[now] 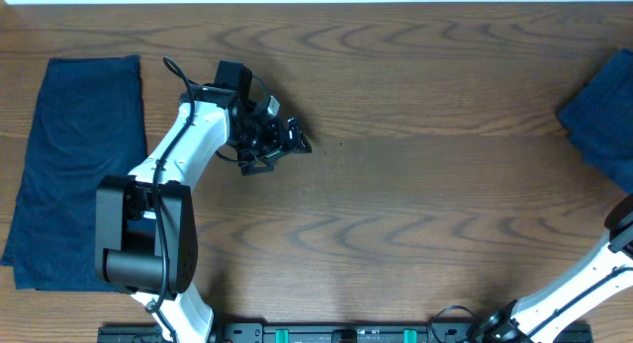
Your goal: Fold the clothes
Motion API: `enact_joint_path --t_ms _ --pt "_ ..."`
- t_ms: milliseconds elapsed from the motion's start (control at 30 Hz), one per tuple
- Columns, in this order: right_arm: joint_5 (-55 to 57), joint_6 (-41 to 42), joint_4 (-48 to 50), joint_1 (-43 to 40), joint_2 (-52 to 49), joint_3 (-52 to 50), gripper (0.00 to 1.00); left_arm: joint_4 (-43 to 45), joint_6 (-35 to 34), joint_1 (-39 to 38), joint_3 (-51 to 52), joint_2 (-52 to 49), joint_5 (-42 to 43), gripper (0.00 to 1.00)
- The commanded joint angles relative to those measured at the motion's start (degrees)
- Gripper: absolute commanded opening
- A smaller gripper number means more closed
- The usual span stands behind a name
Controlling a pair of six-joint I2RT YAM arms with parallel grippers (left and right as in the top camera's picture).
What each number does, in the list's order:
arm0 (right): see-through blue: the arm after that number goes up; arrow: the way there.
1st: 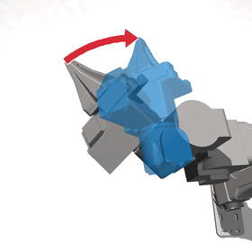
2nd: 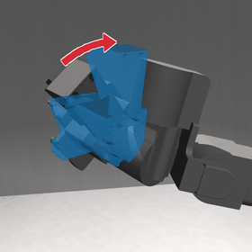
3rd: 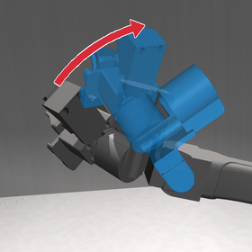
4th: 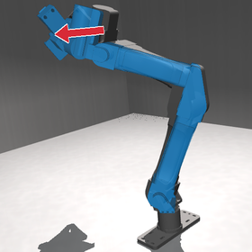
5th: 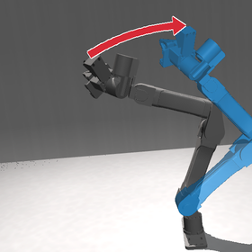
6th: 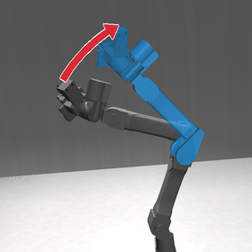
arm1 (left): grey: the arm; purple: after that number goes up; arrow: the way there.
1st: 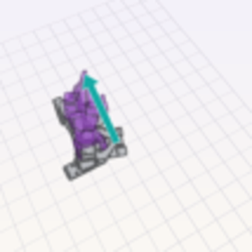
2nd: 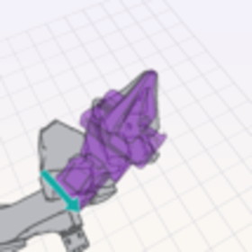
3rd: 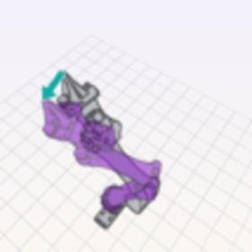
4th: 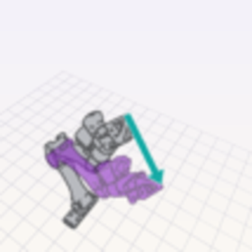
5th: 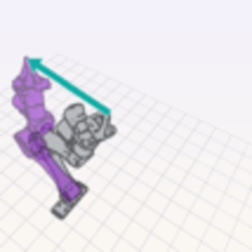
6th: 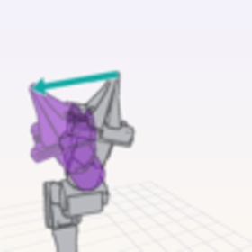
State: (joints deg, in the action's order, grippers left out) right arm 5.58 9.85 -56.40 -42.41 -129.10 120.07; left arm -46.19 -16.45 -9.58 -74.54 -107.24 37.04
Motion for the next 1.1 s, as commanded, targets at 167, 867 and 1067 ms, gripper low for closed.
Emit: enact_joint_path --t_ms 167,867,1067 --pt "17.57 2.54 4.22 -2.40 1.46 -6.75 0.01 -1.14 0.98 0.28 0.22 0.39 -0.63 0.98" --pt "6.27 -2.67 7.65 -5.14 -2.27 -9.77 0.10 -1.14 1.40 0.28 0.22 0.42 -0.66 0.98" --pt "-0.46 -2.64 1.33 -4.33 -2.25 -4.04 0.38 -0.87 1.40 0.28 0.20 0.42 -0.66 0.98"
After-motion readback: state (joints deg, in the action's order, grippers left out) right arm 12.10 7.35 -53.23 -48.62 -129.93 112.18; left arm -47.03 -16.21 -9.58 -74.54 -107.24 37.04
